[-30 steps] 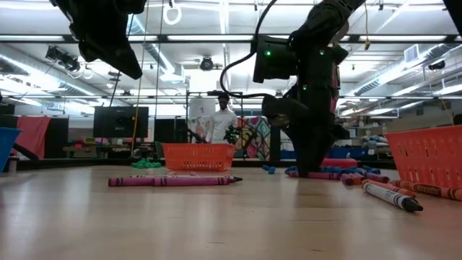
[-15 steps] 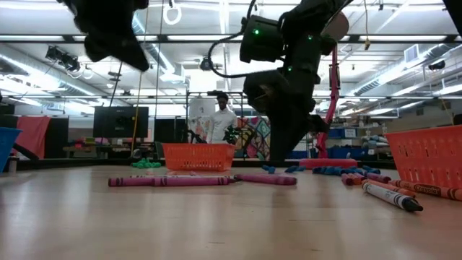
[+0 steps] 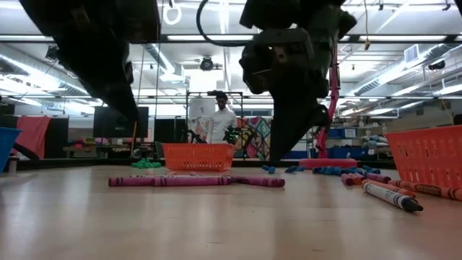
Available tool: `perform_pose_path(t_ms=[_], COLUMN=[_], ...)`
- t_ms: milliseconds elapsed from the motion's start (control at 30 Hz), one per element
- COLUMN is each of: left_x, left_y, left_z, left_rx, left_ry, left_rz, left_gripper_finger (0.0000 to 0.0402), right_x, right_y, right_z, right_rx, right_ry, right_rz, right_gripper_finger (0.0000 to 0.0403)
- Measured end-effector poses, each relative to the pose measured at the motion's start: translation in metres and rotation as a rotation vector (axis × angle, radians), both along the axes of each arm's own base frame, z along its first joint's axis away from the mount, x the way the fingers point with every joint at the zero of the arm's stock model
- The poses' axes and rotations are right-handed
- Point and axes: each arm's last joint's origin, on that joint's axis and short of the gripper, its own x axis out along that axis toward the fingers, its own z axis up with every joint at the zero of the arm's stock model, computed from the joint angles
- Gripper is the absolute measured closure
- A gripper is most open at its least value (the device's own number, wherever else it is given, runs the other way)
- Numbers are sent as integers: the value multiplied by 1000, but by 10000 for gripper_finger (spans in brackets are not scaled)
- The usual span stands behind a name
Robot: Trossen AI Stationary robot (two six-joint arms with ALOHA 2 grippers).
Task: Sort crayons
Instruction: Put the red crayon into the red bin
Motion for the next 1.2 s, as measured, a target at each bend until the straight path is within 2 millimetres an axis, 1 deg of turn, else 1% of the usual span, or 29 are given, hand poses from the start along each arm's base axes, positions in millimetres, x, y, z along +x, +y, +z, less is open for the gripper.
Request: perform_pose_path(t_ms=[67,133,267,367,533,600,800,867,967,1067,1200], left_x=[3,4,4,3,0,-1,-2,-2,-1,1,3], left_y=[-2,-3,-4,-5,-9,-11,-14,-13,-11,-8,-4], left_z=[-4,-5,-4,-2,-2,-2,-2,-2,-2,-2,-2], left_rx=[-24,-52,-70,-73,-72,-78,-86,-85,-82,-82,-81], left_ry=[4,1,-1,-10,-2,-2,-1,-2,-2,-2,-3], left_rz=[-9,-6,17,9,-7,-7,-7,-6,0,11,25], left_gripper_finger=[349,349,350,350,350,350,350,350,350,350,350], right_x=[-4,-13,-33,-42,-48,-54,-87,-97,-108,-111,-109], right_y=[3,3,-2,-7,-18,-25,-45,-49,-51,-51,-47], right_z=[-1,-4,-8,-7,6,8,5,2,-1,-4,-11], right_rx=[-19,-20,-60,-84,-112,-108,-72,-63,-57,-48,-6], right_ry=[44,147,363,454,439,427,399,404,419,413,354], right_rz=[-29,-78,-163,-171,-194,-227,-400,-470,-542,-592,-648], right_gripper_finger=[316,316,315,315,315,315,315,315,315,315,315])
